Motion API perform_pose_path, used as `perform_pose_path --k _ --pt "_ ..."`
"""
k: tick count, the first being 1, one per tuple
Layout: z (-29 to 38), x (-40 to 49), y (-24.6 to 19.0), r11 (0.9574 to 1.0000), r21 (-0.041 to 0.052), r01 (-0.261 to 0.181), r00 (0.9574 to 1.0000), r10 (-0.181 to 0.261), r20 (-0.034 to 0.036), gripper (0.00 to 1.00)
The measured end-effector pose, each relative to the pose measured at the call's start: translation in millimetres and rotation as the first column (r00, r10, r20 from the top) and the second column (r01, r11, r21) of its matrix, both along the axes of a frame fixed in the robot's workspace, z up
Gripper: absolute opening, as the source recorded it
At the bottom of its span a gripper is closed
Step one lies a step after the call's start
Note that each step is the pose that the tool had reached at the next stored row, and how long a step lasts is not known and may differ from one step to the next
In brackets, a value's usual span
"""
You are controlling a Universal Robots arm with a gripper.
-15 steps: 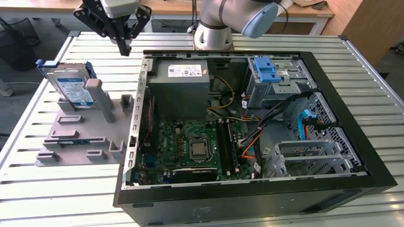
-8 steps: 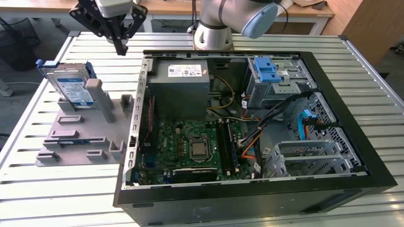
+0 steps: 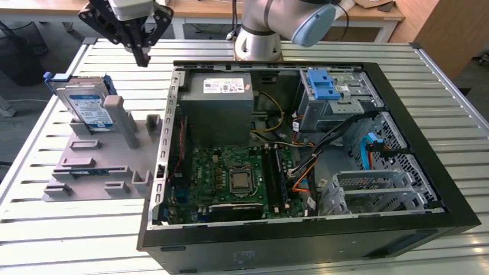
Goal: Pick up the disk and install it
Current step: 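Reach for the disk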
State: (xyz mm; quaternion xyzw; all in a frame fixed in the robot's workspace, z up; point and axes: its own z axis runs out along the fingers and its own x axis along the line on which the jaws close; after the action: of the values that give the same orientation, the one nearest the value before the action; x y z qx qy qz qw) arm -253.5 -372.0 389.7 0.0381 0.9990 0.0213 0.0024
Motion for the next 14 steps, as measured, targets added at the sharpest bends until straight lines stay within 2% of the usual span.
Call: perform_pose_path --k 9,14 --pt "-0.3 -8.3 1.3 1.0000 0.0001 0.000 1.0000 0.000 0.0001 0.11" --pt "-0.3 -9.1 1.3 1.0000 -0.0001 0.000 1.0000 0.000 -0.0001 0.11"
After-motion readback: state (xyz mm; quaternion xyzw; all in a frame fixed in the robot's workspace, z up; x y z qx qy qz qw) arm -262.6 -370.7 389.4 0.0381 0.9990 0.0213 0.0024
